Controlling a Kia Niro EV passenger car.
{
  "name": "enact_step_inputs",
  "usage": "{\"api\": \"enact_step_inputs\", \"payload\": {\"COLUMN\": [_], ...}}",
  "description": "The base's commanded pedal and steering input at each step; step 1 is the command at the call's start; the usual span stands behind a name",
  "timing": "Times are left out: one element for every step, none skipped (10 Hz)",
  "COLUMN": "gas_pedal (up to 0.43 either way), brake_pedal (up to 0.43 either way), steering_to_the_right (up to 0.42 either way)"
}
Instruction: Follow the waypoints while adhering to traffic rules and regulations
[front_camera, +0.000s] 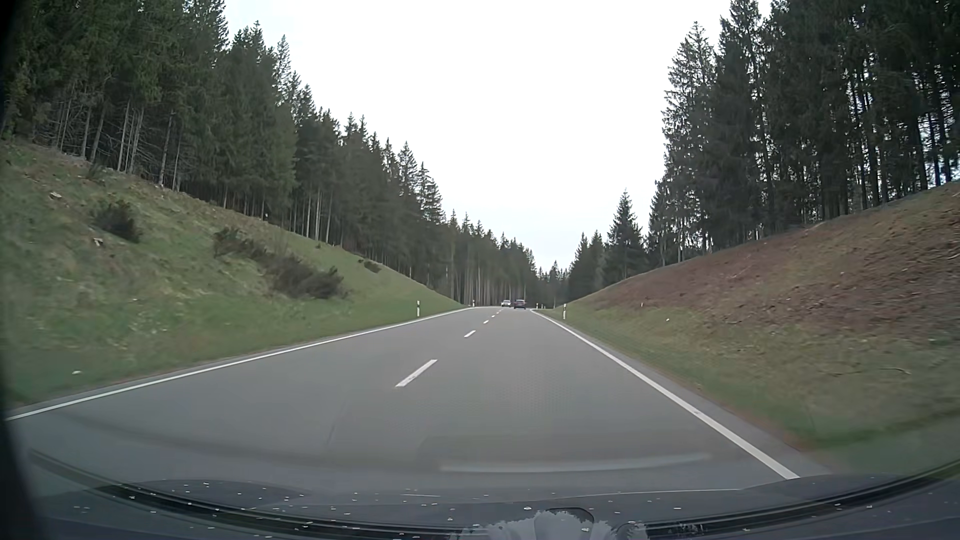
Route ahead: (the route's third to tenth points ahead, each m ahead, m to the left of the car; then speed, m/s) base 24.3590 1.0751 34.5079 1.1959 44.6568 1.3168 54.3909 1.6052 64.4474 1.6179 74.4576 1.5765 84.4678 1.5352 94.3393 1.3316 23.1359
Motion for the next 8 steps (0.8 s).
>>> {"api": "enact_step_inputs", "payload": {"gas_pedal": [0.209,0.197,0.197,0.197,0.189,0.189,0.189,0.189], "brake_pedal": [0.0,0.0,0.0,0.0,0.0,0.0,0.0,0.0], "steering_to_the_right": [-0.001,0.0,0.0,0.0,-0.001,0.0,0.0,0.0]}}
